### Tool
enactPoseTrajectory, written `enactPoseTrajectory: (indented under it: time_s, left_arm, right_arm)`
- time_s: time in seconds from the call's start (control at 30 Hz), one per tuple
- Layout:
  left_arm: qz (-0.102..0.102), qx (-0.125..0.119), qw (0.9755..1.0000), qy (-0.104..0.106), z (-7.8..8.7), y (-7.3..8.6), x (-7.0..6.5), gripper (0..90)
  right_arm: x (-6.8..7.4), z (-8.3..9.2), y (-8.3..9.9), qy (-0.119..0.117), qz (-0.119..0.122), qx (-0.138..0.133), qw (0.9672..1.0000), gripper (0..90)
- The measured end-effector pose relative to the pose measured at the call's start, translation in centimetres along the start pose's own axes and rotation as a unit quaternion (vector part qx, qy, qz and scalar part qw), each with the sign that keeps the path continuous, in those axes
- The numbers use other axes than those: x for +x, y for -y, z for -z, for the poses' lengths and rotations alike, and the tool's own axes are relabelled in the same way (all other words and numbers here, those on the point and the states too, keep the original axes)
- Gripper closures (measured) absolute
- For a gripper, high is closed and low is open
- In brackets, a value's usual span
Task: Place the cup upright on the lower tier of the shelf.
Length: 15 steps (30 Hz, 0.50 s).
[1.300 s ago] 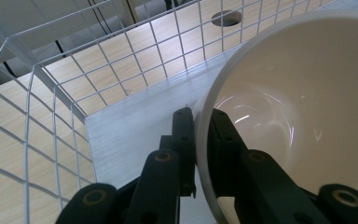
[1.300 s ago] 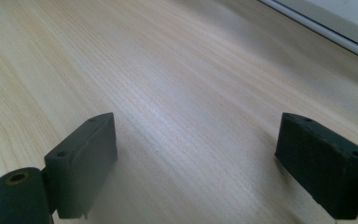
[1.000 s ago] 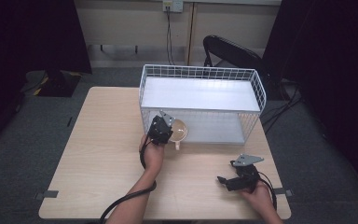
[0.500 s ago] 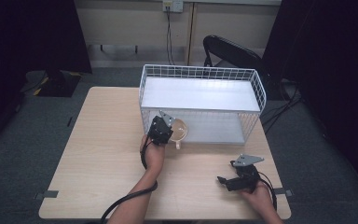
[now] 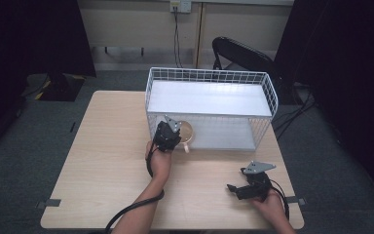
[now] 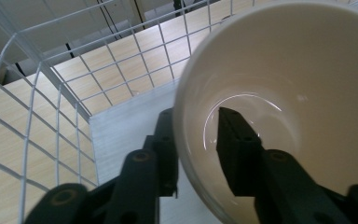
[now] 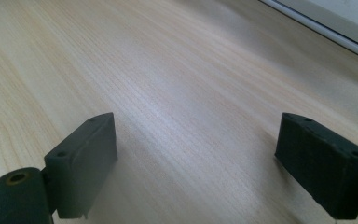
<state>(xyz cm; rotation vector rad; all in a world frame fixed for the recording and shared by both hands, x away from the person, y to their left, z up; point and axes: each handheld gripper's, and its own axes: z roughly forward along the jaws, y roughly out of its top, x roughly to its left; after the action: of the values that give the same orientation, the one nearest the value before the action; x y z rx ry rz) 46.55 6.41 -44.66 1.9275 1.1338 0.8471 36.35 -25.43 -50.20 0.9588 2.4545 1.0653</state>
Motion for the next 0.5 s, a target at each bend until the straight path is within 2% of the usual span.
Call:
enactPoseTrajectory:
  time_s: [0.1,0.27,0.37,0.5]
  left_arm:
    - [0.0,-0.002,1.0,0.003,0.01,-0.06,0.0,62.0]
    - [0.006,-0.016,0.9999,-0.002,-0.04,-0.25,0.14,43.2]
    - [0.005,-0.018,0.9998,-0.005,0.02,-0.3,0.29,38.8]
    - [0.015,-0.03,0.9994,-0.002,0.21,-0.41,0.5,36.2]
  right_arm:
    - [0.01,0.01,0.0,0.0,0.0,0.0,1.0,11.9]
    - [0.01,0.01,0.0,0.0,0.0,0.0,1.0,11.9]
    - [0.01,0.01,0.0,0.0,0.0,0.0,1.0,11.9]
    - [0.02,0.02,0.01,0.0,0.0,0.0,1.0,11.9]
